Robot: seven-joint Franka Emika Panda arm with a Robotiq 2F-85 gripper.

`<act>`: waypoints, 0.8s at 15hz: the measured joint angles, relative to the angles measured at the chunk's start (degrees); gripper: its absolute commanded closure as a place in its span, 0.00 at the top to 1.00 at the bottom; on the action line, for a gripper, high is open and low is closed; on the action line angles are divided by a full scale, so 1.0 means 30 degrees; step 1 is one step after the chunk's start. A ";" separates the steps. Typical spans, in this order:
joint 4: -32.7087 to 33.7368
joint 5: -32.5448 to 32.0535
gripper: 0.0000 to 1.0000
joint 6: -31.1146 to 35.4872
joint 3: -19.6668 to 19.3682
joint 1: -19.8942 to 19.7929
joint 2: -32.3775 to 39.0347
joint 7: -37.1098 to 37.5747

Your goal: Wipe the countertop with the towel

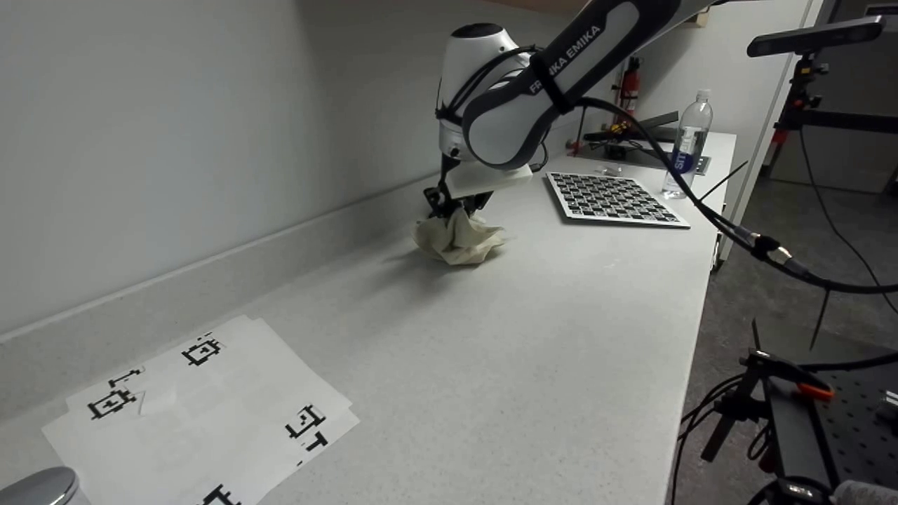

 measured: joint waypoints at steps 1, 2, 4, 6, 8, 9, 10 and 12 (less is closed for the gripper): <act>0.0002 0.0000 0.36 0.0000 0.0000 0.0000 0.0000 0.0000; 0.0007 0.0000 0.36 0.0000 0.0000 0.0000 0.0000 0.0000; 0.0017 0.0000 0.36 0.0000 0.0000 0.0000 0.0000 0.0000; 0.0022 0.0000 0.62 0.0000 0.0000 0.0000 0.0000 0.0000; -0.0013 -0.0028 0.76 0.0001 -0.0009 0.0000 0.0000 -0.0001; -0.0035 -0.0029 0.38 0.0001 -0.0011 0.0000 0.0000 -0.0002; -0.0050 -0.0037 0.39 0.0002 -0.0020 0.0000 0.0000 -0.0002; -0.0061 -0.0038 0.32 0.0008 -0.0027 0.0000 0.0000 -0.0002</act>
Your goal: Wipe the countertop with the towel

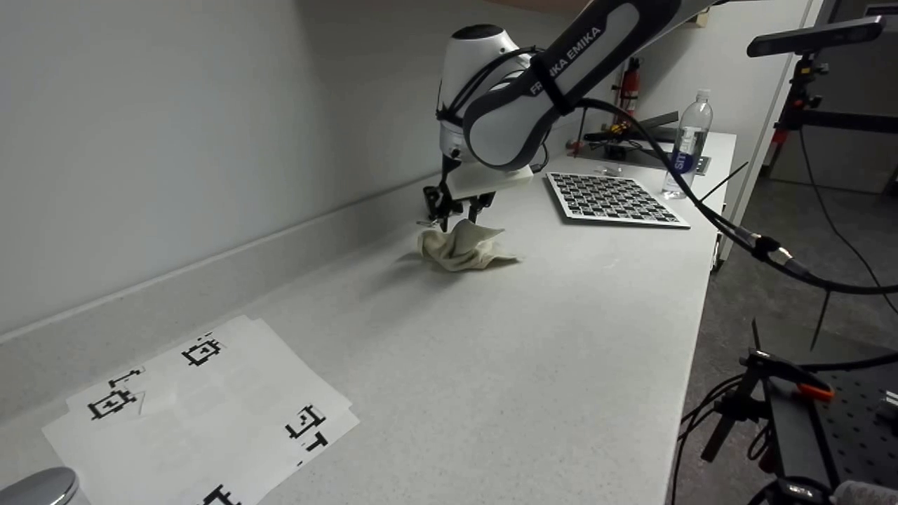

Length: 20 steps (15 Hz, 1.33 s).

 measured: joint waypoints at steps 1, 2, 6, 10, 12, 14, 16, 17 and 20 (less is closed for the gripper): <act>-0.0003 0.0000 0.24 0.0002 0.0002 0.0000 0.0000 -0.0004; -0.0007 0.0001 0.17 0.0002 0.0009 0.0000 0.0000 -0.0015; -0.0032 0.0006 0.00 0.0003 0.0050 0.0000 0.0000 -0.0028; -0.0078 0.0021 0.28 0.0003 0.0090 0.0000 0.0000 -0.0028; -0.0088 0.0021 0.34 0.0002 0.0089 0.0000 0.0000 -0.0028; -0.0098 0.0018 0.50 -0.0065 0.0089 -0.0001 0.0000 -0.0070; -0.0102 0.0017 0.65 -0.0263 0.0090 -0.0001 0.0000 -0.0119; -0.0102 0.0016 0.72 -0.0411 0.0090 -0.0001 0.0000 -0.0131; -0.0102 0.0018 0.95 -0.0822 0.0116 -0.0005 -0.0001 -0.0133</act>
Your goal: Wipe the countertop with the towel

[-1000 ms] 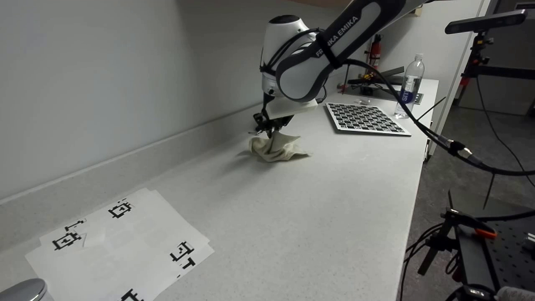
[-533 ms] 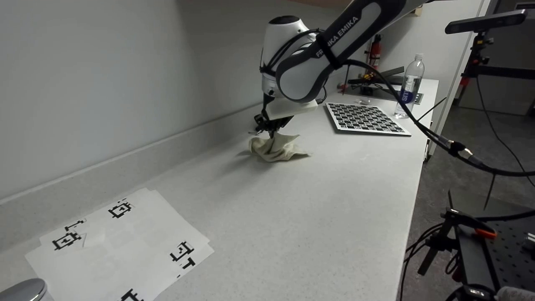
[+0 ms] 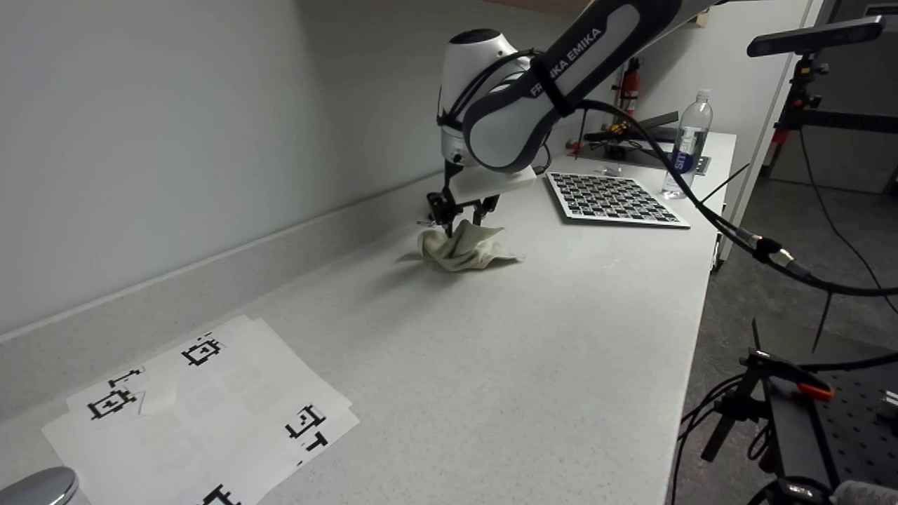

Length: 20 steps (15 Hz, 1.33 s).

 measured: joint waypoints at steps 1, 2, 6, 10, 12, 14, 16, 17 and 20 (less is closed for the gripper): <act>0.0000 0.0018 0.99 -0.0100 0.0050 -0.0020 -0.0001 0.0000; 0.0001 0.0034 1.00 -0.0224 0.0126 -0.0048 -0.0001 -0.0001; 0.0004 0.0356 1.00 -0.0671 0.0537 -0.0210 -0.0007 -0.0189; 0.0007 0.0619 1.00 -0.0719 0.0656 -0.0243 -0.0007 -0.0204; -0.0004 0.0640 1.00 -0.0718 0.0649 -0.0242 -0.0005 -0.0203; -0.0007 0.0640 1.00 -0.0718 0.0648 -0.0241 0.0000 -0.0202; -0.0009 0.0639 1.00 -0.0718 0.0648 -0.0240 0.0000 -0.0202; -0.0009 0.0639 1.00 -0.0718 0.0648 -0.0240 0.0000 -0.0202; -0.0012 0.0639 1.00 -0.0718 0.0647 -0.0240 0.0000 -0.0202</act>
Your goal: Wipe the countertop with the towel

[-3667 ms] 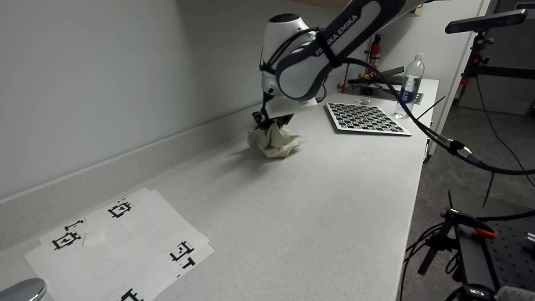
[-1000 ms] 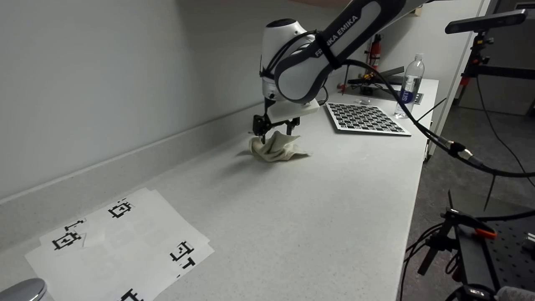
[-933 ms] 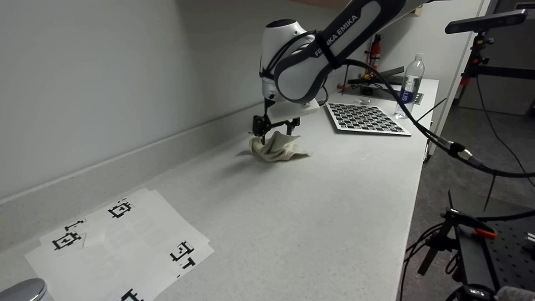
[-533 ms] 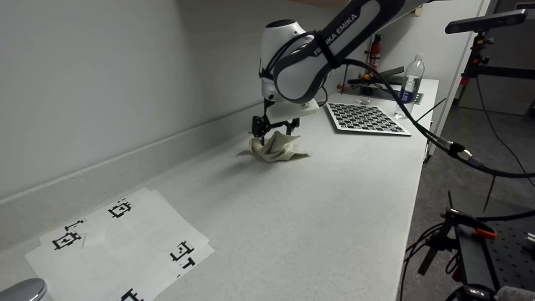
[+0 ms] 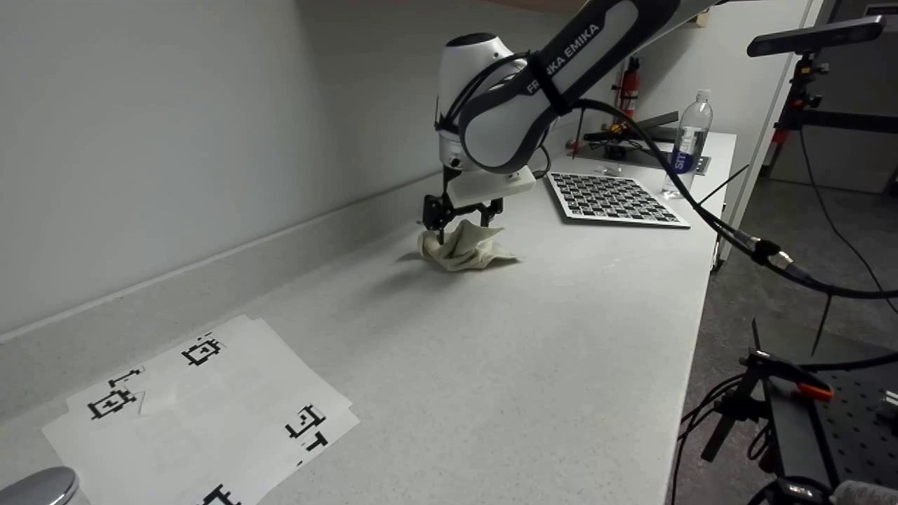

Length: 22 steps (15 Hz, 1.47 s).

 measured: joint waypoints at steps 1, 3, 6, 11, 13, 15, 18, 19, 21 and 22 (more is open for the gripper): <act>-0.0001 0.0000 1.00 0.0000 -0.0002 0.0000 0.0015 0.0000; 0.0004 -0.0002 1.00 0.0002 -0.0065 0.0001 0.0172 0.0035; 0.0045 -0.0003 1.00 0.0014 -0.0291 -0.0003 0.0772 0.0153; 0.0535 0.0012 0.49 0.0031 -0.0427 0.0001 0.1817 0.0439; 0.0862 0.0013 0.35 0.0031 -0.0423 0.0005 0.1959 0.0441; 0.1106 0.0013 0.20 0.0030 -0.0462 0.0003 0.2042 0.0442; 0.1592 0.0013 0.02 0.0016 -0.0770 -0.0029 0.2367 0.0655; 0.1799 0.0014 0.00 0.0001 -0.0921 -0.0072 0.2529 0.0840; 0.2314 0.0036 0.03 -0.0116 -0.1215 -0.0242 0.2899 0.1289; 0.2618 0.0065 0.02 -0.0273 -0.1330 -0.0403 0.3098 0.1502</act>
